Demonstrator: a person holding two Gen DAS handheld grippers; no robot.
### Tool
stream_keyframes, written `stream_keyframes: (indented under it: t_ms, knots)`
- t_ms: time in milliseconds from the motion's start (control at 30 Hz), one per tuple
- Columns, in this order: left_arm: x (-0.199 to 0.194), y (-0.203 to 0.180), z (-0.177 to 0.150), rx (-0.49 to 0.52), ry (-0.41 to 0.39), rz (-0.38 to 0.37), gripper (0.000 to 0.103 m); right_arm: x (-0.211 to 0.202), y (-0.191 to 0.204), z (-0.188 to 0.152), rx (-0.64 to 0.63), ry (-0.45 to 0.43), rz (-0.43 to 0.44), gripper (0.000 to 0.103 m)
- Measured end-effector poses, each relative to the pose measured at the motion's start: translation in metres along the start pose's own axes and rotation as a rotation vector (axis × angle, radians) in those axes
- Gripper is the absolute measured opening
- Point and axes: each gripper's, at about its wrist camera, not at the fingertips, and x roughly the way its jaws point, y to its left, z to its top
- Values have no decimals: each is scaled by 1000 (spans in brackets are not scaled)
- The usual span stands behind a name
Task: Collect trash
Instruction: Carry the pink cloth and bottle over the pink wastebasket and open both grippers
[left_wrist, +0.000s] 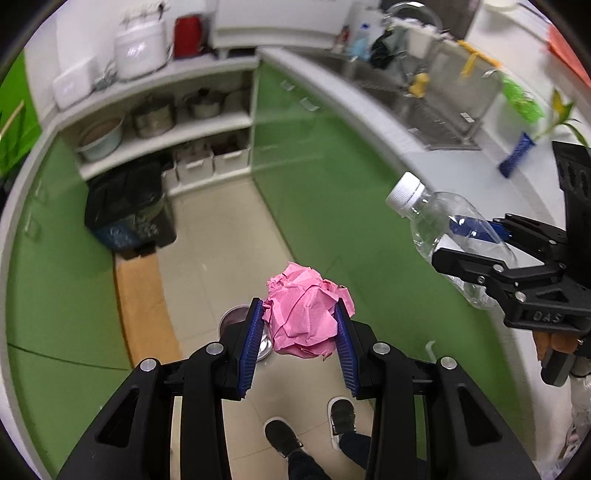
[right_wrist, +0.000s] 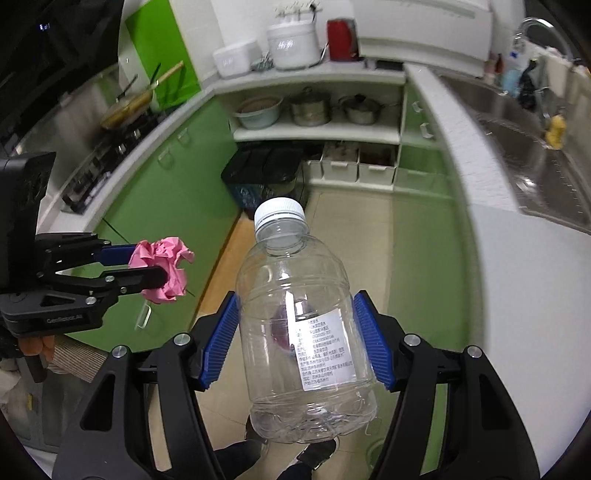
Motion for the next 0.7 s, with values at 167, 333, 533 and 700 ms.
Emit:
stream_keyframes:
  t_ms: [167, 333, 533, 700]
  knots:
    - [89, 53, -24, -51, 34, 4, 37, 97, -2, -17, -32, 62, -1, 63]
    - [202, 92, -56, -90, 73, -8, 37, 191, -17, -47, -34, 96, -8, 63]
    - [293, 124, -83, -120, 91, -9, 52, 273, -36, -78, -19, 129, -21, 63]
    - [318, 143, -96, -155, 88, 10, 97, 310, -37, -89, -47, 167, -23, 63]
